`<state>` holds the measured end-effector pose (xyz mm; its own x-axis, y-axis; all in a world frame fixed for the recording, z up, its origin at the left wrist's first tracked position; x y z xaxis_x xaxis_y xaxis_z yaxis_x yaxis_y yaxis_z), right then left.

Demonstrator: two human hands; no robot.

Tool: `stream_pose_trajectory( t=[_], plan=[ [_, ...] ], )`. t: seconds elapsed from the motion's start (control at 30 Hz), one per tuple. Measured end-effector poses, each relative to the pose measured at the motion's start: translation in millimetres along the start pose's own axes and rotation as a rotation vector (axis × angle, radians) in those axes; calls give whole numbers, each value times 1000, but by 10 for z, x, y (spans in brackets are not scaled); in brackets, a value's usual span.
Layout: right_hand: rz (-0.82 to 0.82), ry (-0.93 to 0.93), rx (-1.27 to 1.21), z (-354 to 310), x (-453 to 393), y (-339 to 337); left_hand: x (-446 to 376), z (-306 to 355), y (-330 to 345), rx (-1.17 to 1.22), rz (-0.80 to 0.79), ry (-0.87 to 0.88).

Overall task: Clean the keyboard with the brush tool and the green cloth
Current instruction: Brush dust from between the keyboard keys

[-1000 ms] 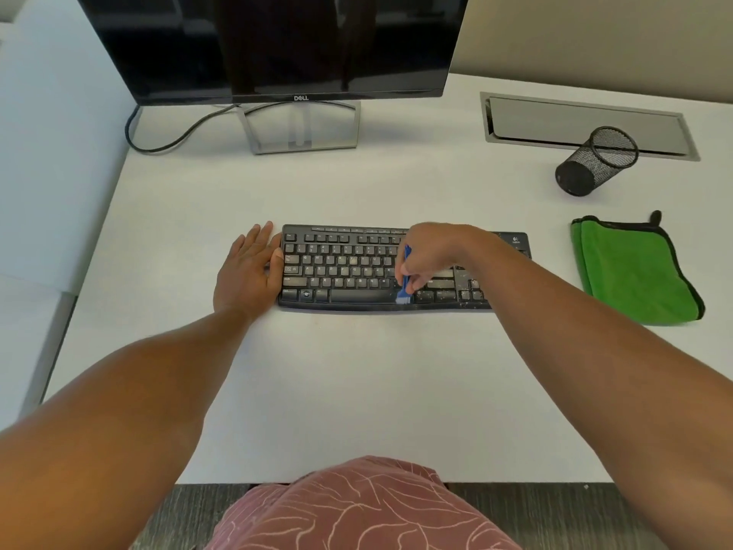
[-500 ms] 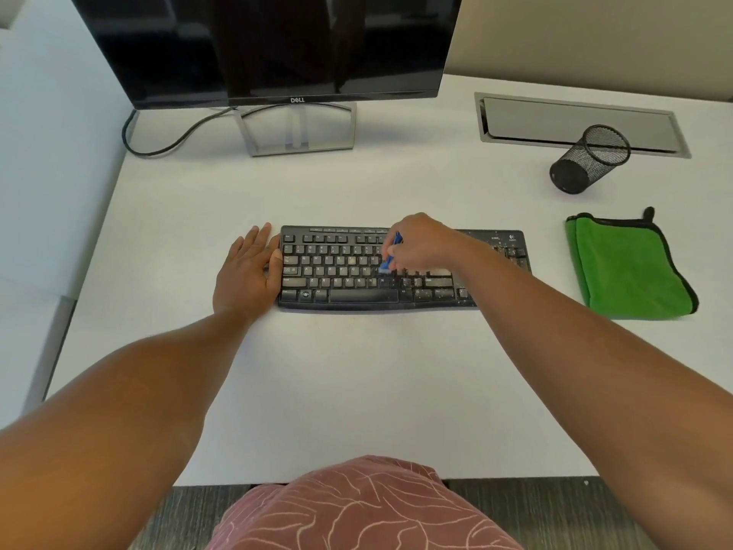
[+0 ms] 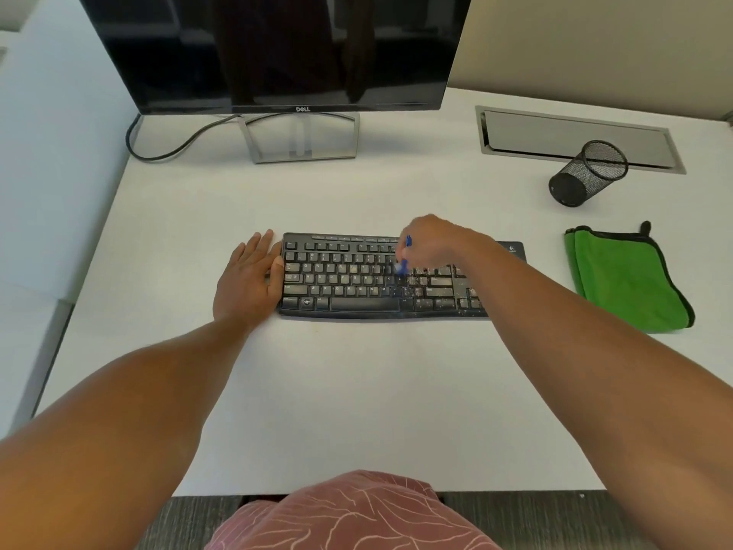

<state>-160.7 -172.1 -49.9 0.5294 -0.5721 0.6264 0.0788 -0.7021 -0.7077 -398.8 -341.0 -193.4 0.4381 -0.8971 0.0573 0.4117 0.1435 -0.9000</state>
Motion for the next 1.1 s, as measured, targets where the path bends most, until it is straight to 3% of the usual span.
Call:
stream_pose_trajectory(
  t=[0.07, 0.13, 0.27, 0.33, 0.5, 0.67, 0.73, 0.83, 0.9, 1.1],
  plan=[
    [-201, 93, -13, 20, 58, 0, 0, -1, 0, -1, 2, 4],
    [-245, 40, 30, 36, 73, -58, 1, -2, 1, 0, 0, 8],
    [131, -52, -2, 30, -9, -185, 3, -2, -1, 5, -1, 7],
    [172, -47, -26, 35, -31, -159, -5, -6, 5, 5, -5, 5],
    [-284, 17, 63, 77, 45, -22, -7, -5, 3, 8, 1, 0],
    [131, -43, -3, 39, 14, -137, -6, -8, 5, 5, -5, -5],
    [119, -29, 6, 23, -2, -95, -8, -5, 7, 2, -9, -2],
    [-108, 80, 14, 52, -9, -23, -7, -8, 8, 0, -11, -1],
    [-161, 150, -93, 65, 12, -44, -8, -9, 5, 0, -11, 0],
    [156, 11, -42, 60, -48, -129, -8, -11, 0, 2, -11, 1]
  ],
)
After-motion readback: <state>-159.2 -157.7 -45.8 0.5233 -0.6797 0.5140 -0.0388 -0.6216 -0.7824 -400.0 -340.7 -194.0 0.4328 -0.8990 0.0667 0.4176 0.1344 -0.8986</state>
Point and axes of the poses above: each hand's wrist, its own x-axis away from the middle knuckle, its own y-axis out of the palm, z = x × y, the point moved 2 cm from there along -x, towards the middle knuckle, and after that the axes turned 5 degrees about -y, right-handed, at the moved point
